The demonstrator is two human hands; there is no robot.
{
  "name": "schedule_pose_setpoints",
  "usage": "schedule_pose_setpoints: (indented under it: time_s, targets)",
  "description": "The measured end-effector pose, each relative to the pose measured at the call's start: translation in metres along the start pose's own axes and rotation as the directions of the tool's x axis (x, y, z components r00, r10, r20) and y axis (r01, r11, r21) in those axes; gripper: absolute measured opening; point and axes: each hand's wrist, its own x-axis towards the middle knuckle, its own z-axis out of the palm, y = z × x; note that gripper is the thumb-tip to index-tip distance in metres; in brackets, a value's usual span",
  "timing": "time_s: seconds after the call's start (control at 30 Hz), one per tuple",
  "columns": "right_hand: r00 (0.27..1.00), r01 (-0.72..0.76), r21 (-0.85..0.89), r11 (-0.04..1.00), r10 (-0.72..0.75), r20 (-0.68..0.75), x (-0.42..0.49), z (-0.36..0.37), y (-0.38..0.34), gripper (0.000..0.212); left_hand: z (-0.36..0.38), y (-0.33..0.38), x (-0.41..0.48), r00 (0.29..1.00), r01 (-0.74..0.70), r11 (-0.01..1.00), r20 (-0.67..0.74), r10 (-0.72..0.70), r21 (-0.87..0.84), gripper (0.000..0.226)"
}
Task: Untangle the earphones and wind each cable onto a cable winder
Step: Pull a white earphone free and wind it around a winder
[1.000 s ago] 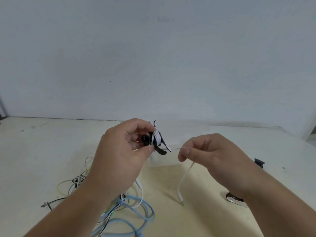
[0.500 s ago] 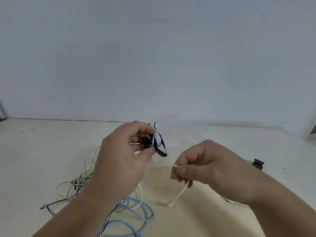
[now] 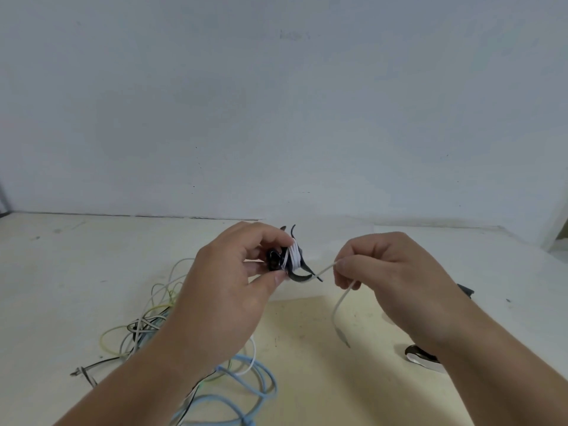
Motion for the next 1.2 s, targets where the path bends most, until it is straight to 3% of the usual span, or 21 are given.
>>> schedule_pose_setpoints:
  time_s: [0.37,0.67,0.73,0.9,1.0,1.1,1.2]
  targets:
    - [1.000,0.023,-0.142,0.990,-0.026,-0.016,0.000,0.001,-0.001,0.016,0.001,-0.006,0.002,0.970,0.220,0.975,0.113,-0.215,-0.032,0.034]
    - [0.999,0.036,-0.167,0.985,-0.041,-0.027,0.000,0.000,-0.002,0.017,0.000,-0.007,0.002,0.944,0.280,0.959,0.195,-0.266,-0.045,0.028]
    - [0.998,0.044,-0.160,0.986,-0.049,-0.027,0.002,0.001,0.000,0.017,-0.001,-0.007,0.001,0.950,0.236,0.972,0.213,-0.229,-0.009,0.031]
    - [0.999,-0.046,0.009,0.999,0.046,0.021,0.002,0.001,0.004,0.027,0.005,-0.006,-0.004,0.959,-0.099,0.972,0.280,0.036,0.214,0.039]
    - [0.991,-0.134,0.141,0.981,0.129,0.042,0.006,-0.001,0.008,0.028,0.007,-0.003,-0.005,0.949,-0.161,0.966,0.301,0.095,0.203,0.039]
    - [0.976,-0.211,0.405,0.890,0.169,0.136,0.010,-0.004,0.013,0.021,0.007,-0.003,-0.005,0.957,-0.169,0.970,0.264,0.118,0.178,0.042]
    - [0.972,-0.197,0.399,0.896,0.127,0.196,0.010,-0.006,0.015,0.019,0.007,-0.003,-0.004,0.965,-0.173,0.971,0.226,0.133,0.167,0.042]
